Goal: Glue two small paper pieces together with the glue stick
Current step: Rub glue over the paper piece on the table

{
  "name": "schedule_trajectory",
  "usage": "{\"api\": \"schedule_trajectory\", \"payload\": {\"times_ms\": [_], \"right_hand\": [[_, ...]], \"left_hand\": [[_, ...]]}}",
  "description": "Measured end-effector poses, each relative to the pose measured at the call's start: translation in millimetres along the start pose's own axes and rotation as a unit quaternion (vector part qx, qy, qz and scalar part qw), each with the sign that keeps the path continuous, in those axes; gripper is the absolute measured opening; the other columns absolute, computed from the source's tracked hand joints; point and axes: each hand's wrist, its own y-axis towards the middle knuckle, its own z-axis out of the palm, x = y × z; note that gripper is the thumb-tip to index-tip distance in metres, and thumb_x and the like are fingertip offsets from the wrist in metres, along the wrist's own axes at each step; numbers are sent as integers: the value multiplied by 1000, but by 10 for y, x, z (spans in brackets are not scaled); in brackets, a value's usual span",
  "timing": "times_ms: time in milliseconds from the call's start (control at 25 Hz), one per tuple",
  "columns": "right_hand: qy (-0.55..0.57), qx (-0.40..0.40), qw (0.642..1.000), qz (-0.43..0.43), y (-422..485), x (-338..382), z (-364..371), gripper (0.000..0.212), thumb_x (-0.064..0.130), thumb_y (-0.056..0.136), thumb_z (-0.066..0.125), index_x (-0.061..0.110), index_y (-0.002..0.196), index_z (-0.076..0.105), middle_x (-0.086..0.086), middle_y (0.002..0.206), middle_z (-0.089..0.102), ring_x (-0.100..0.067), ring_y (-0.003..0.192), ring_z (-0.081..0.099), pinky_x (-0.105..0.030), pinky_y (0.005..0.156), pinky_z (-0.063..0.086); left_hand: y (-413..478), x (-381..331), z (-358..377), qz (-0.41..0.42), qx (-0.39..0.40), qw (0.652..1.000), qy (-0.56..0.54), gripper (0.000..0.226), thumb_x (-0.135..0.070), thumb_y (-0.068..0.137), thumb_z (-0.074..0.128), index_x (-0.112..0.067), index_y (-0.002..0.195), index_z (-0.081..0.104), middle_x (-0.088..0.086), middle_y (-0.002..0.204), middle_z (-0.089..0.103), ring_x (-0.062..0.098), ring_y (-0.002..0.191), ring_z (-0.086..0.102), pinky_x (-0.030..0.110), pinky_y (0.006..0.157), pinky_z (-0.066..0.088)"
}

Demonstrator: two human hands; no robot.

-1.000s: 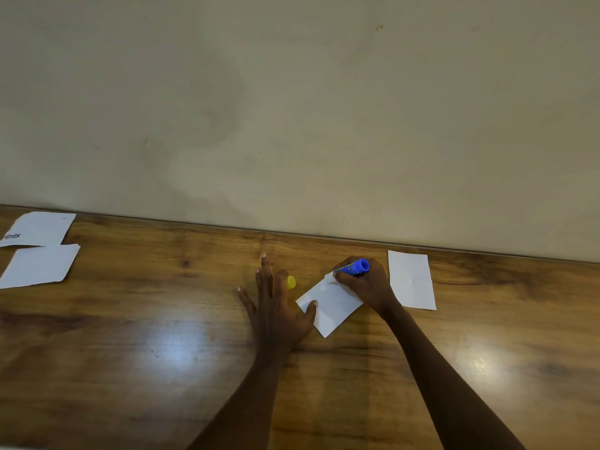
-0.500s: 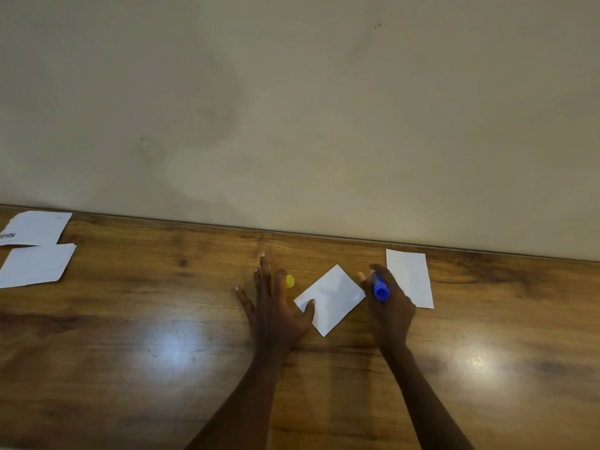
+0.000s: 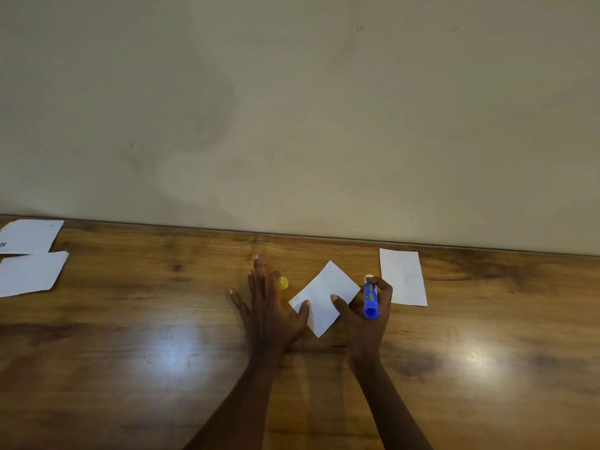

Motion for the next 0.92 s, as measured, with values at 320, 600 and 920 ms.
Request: {"api": "schedule_trajectory", "payload": {"times_ms": [320,600,920], "right_hand": [[-29,-33,999,-21,97,13,70,56,-8,72,65,6,119,38,-20,120,49,-34,109,51,-52,95,47],[-332,358,858,-162,596,393,-53,54,-5,72,64,13,118,40,-11,120,48,-14,97,46,-7,74,38],[-199,244,936,-158,341,189,108,24,32,75,61,22,96,55,4,88,61,-6,76,57,-27,74,47]], "left_hand": [[-29,-21,-21,0,-22,1000,-20,72,-64,75,37,-13,126,43,13,154,13,37,140,18,63,107,-2],[-10,-3,1,-7,-1,1000,-28,73,-59,74,56,-15,129,38,9,156,4,33,142,11,60,109,-5],[-12,3,-1,1,6,1000,-7,77,-54,67,65,-15,128,39,11,155,5,34,142,12,62,109,0]]}}
